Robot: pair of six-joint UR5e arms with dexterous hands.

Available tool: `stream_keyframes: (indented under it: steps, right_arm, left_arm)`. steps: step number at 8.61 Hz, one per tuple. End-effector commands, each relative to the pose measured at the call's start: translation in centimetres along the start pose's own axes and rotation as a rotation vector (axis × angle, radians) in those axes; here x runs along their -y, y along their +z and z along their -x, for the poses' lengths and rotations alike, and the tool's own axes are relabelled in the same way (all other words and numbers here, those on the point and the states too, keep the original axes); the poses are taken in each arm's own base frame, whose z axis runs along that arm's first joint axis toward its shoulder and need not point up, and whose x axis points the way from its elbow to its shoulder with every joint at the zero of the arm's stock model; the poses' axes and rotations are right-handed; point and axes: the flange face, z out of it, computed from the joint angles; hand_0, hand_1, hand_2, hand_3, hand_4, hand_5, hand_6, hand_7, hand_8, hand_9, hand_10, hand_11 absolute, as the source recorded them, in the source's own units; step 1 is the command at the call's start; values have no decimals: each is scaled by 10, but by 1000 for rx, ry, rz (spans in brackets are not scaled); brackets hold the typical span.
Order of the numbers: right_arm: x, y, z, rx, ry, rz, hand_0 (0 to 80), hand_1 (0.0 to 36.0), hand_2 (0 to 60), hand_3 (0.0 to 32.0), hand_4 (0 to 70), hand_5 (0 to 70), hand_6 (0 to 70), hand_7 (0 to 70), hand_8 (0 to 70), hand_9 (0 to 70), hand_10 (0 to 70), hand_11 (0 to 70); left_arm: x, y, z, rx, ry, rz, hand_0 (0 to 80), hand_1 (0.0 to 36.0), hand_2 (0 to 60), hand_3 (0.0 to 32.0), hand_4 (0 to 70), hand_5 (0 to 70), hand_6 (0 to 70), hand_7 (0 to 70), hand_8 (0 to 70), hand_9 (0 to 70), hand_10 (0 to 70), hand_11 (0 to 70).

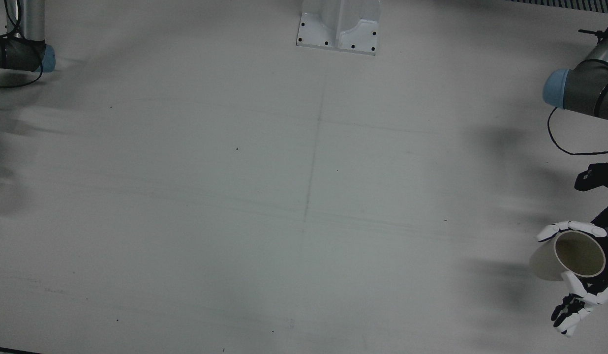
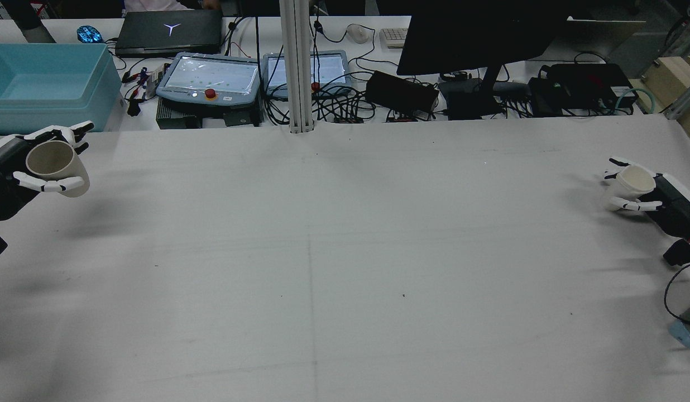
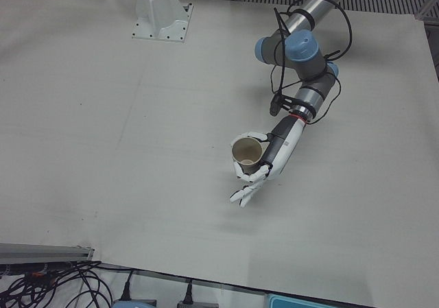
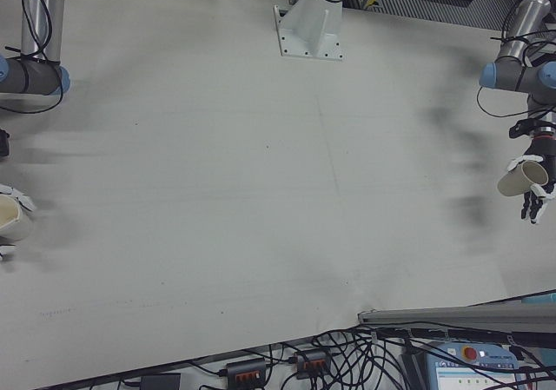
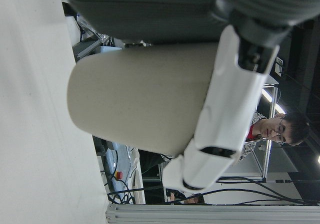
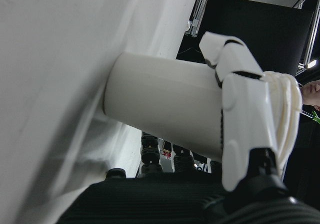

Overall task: Pour water
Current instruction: 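Reach the right hand to the white paper cup and grasp it, then lift the white cup with the right hand and carry it toward the beige cup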

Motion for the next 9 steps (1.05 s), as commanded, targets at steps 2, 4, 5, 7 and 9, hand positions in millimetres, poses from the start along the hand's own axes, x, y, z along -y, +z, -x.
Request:
stream_keyframes:
  steps: [2,4,5,7,9]
  right_arm:
    - [0,0,0,7,-1,-4,800,335,250,0,231,168,462,593,346,445,0,0]
    - [0,-1,-2,25,1,-12,800,344,272,0,293,196,558,700,457,589,4,31]
    - [0,-1,-2,27,1,-11,800,348,283,0,323,206,586,700,488,630,30,72]
    - [2,-3,-1,28,1,-16,800,353,296,0,340,211,601,700,502,648,38,83]
    - [4,-6,1,31,2,-18,800,360,295,0,319,213,587,700,487,627,31,75]
  left_arm:
    - [1,-2,-2,-3,0,0,800,360,600,0,337,700,167,105,105,33,50,116]
    - [1,-2,-1,-1,0,1,800,360,600,0,334,700,166,105,105,33,50,116]
    - [2,-2,-1,-1,0,-1,800,360,600,0,336,700,167,105,104,33,50,116]
    - [1,-1,1,2,1,-1,800,360,600,0,340,700,168,107,105,33,50,116]
    - [1,-1,1,2,1,1,800,360,600,0,342,700,170,109,106,34,52,119]
